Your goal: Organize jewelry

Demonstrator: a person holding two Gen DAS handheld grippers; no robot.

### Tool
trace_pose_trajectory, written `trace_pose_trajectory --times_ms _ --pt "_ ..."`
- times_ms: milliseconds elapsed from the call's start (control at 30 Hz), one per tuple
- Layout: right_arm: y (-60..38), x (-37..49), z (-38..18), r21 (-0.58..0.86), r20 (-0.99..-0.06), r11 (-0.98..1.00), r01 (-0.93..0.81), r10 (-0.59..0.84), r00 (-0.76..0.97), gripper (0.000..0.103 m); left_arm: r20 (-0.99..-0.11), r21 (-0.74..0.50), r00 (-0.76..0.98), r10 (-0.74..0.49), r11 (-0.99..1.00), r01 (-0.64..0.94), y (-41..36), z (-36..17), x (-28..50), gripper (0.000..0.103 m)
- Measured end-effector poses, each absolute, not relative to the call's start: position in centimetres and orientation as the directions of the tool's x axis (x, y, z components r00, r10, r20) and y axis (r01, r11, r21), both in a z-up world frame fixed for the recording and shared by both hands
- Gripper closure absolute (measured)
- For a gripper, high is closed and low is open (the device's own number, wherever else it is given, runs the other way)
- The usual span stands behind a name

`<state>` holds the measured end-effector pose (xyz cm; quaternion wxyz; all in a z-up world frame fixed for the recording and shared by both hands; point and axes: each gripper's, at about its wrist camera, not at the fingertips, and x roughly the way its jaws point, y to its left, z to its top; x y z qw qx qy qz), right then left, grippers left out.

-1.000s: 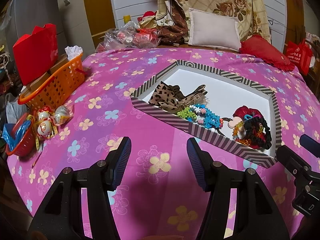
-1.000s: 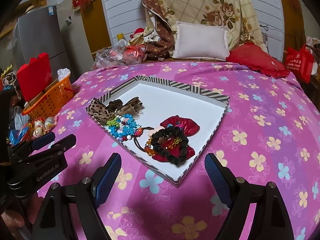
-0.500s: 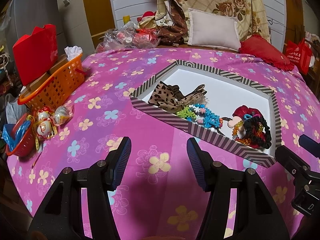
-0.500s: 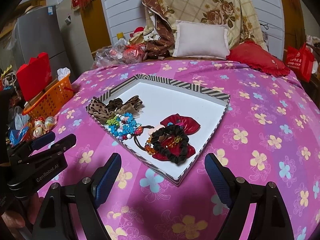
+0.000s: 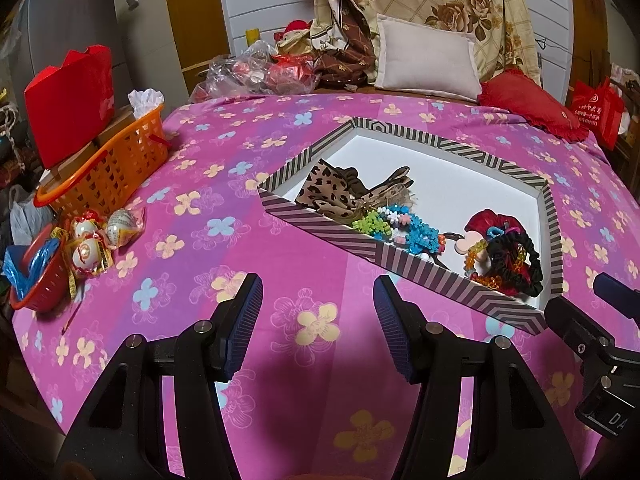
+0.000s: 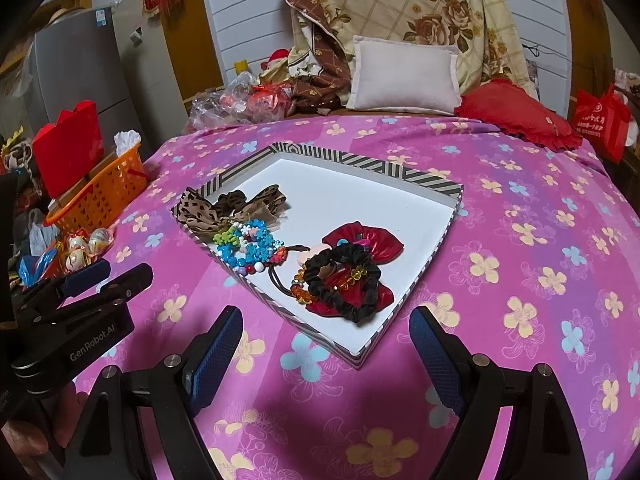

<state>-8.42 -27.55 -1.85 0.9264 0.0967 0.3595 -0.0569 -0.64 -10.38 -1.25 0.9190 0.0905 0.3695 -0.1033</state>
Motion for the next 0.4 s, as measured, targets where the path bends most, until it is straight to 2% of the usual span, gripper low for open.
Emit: trace_pose_trajectory --times_ms 233,400 --pt "-27.5 -8.5 -2.0 0.142 -0.679 0.976 0.163 -0.024 0.734 0.019 -0.693 0.092 0.710 -0.125 0.961 0.259 -10.4 -1.2 -0.7 0.045" --pt "-30.3 -9.6 -1.1 0.146 -0.673 0.959 0.243 -0.084 0.735 0.020 -0.697 0.066 0.702 -0.145 0.962 0.263 -10.0 -1.2 -0.6 0.045"
